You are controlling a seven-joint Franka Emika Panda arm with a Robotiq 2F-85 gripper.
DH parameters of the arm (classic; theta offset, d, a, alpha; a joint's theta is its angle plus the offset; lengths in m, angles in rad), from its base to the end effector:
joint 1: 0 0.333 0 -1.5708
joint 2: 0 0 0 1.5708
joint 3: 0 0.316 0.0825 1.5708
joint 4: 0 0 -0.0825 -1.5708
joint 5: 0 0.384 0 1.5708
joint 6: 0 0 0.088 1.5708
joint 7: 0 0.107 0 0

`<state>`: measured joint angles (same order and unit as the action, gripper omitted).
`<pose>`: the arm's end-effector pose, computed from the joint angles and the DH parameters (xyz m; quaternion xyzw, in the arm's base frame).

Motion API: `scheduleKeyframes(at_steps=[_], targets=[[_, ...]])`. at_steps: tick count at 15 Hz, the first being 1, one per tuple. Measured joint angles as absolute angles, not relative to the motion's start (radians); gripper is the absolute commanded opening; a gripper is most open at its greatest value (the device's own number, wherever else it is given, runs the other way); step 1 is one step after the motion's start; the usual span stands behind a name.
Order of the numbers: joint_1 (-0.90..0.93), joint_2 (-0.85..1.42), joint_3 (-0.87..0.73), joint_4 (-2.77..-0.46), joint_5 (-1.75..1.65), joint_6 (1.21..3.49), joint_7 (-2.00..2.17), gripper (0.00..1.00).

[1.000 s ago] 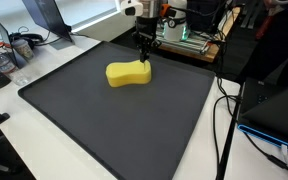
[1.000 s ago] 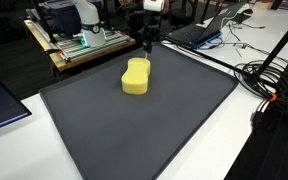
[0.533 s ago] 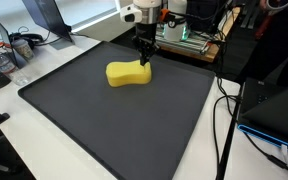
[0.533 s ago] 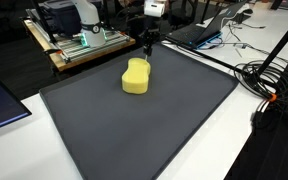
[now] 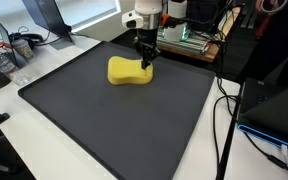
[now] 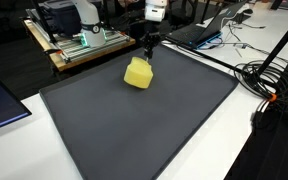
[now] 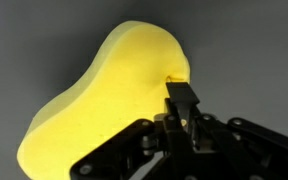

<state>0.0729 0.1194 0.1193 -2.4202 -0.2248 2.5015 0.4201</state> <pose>0.4794 0.0955 0.2572 0.9979 -0.0227 0.0005 0.0609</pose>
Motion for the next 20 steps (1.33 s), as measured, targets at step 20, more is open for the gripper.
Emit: scheduleKeyframes(at_steps=[20], targets=[[0.084, 0.109, 0.101, -2.425, -0.207, 2.51, 0.416, 0.03]])
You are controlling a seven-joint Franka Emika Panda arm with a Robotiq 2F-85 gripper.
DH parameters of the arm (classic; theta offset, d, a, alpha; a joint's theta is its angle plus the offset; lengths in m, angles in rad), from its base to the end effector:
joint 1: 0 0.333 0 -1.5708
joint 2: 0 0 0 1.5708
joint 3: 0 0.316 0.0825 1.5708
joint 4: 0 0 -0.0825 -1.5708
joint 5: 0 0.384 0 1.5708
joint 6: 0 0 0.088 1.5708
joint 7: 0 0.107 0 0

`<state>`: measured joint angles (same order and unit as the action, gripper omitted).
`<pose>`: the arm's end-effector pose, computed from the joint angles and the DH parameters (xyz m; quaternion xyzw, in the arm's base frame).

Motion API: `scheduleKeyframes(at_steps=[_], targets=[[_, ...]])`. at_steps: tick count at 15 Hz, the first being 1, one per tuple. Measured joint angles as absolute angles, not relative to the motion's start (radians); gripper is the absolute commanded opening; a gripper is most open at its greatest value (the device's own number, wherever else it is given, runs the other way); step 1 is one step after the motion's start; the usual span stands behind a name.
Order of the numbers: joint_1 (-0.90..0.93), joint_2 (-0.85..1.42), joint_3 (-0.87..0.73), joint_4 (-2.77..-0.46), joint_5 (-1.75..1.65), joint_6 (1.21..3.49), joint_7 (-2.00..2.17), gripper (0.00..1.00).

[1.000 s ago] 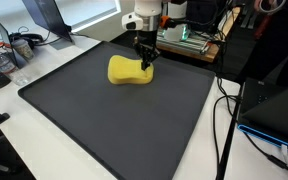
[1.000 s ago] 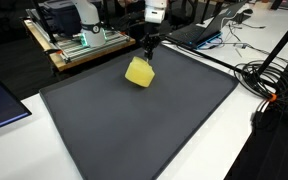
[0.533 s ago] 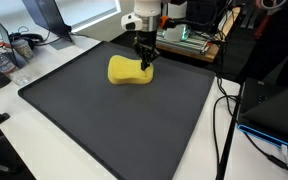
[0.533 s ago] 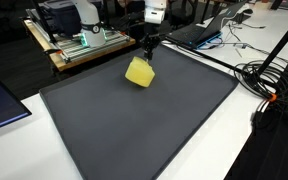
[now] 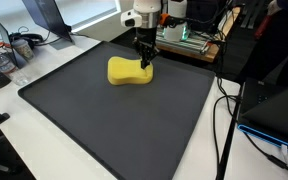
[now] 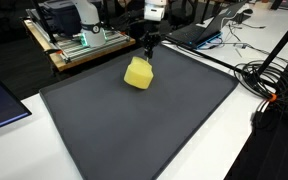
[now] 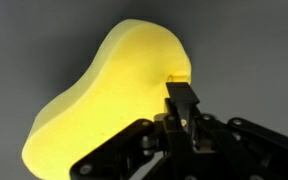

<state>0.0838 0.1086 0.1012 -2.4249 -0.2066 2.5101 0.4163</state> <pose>0.4800 0.0920 0.2613 0.9980 -0.0317 0.0057 0.0553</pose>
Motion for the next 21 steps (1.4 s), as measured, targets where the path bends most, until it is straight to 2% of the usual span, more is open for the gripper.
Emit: scheduleKeyframes(at_steps=[11, 16, 21], targets=[[0.084, -0.059, 0.11, -2.435, -0.232, 2.397, 0.417, 0.03], [0.091, -0.128, 0.177, -2.405, -0.289, 2.318, 0.428, 0.03], [0.128, -0.096, 0.261, -2.322, -0.397, 2.188, 0.49, 0.03]])
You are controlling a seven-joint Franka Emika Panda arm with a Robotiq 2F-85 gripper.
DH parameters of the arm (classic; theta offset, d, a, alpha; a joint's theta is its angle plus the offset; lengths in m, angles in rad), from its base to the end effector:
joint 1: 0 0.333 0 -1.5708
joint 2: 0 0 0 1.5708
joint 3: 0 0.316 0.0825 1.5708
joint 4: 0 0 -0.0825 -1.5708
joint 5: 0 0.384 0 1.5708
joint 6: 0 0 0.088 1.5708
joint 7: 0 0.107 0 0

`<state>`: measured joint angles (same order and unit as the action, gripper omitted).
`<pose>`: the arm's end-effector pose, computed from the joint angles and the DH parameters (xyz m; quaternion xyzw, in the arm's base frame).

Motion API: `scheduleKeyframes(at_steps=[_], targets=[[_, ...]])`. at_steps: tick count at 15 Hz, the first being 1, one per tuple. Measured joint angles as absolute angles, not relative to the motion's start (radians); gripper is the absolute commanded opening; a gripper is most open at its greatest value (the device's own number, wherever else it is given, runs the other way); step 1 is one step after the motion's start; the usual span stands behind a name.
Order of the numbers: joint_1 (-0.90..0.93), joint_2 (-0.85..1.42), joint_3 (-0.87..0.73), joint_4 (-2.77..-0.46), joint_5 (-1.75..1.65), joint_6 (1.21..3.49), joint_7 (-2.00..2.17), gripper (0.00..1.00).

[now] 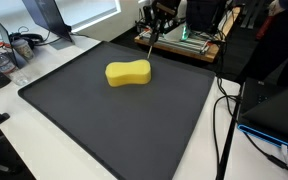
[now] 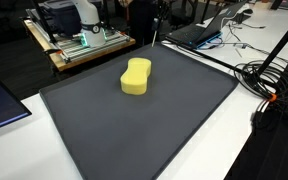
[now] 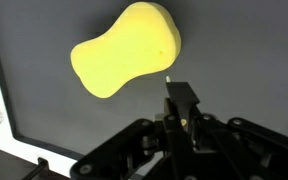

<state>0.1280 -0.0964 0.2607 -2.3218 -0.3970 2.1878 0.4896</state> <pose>0.4607 0.1741 0.3779 0.9828 0.0671 0.0530 0.1636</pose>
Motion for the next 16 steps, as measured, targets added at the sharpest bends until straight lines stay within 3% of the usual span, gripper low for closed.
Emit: scheduleKeyframes(at_steps=[16], targets=[[0.376, 0.415, 0.24, -1.931, -0.66, 1.857, 0.561, 0.03]])
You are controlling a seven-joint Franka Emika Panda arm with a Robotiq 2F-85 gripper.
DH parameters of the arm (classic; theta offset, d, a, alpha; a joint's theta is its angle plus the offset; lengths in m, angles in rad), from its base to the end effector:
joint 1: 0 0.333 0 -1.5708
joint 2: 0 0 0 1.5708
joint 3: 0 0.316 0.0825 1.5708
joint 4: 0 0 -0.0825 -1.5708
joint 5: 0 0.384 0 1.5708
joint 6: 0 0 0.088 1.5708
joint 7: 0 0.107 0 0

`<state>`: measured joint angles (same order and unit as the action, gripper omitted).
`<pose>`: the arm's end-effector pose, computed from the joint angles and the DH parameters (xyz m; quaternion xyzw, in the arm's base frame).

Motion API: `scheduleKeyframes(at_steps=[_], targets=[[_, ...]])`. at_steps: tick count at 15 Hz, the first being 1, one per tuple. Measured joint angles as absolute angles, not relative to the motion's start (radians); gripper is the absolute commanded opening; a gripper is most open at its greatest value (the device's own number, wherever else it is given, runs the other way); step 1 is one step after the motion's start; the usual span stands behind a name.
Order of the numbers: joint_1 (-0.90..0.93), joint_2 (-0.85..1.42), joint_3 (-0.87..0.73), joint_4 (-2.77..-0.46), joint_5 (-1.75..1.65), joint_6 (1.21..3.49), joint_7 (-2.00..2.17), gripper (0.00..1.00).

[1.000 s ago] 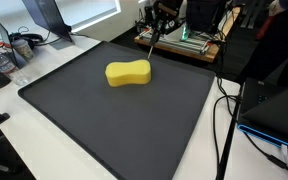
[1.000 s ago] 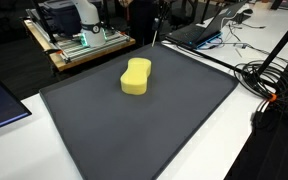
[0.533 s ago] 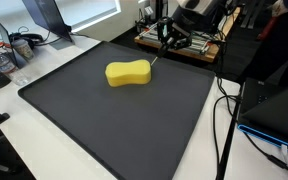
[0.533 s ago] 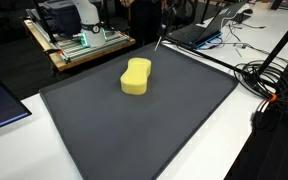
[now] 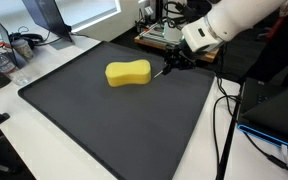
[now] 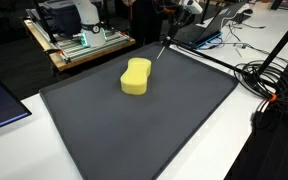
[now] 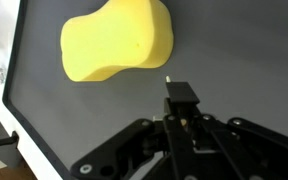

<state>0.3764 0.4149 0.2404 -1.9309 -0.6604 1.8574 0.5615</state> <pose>0.4981 0.2895 0.2570 0.9283 0.1898 -0.0514 0.3156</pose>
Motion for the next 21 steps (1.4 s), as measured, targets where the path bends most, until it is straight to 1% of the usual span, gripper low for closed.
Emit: scheduleKeyframes(at_steps=[5, 9, 13, 21], targets=[[0.409, 0.522, 0.195, -1.838, -0.658, 1.848, 0.561, 0.03], [0.4, 0.562, 0.165, -1.786, -0.613, 1.852, 0.557, 0.03], [0.355, 0.559, 0.133, -1.768, -0.509, 1.887, 0.531, 0.03], [0.214, 0.476, 0.074, -1.816, -0.328, 2.059, 0.426, 0.03]])
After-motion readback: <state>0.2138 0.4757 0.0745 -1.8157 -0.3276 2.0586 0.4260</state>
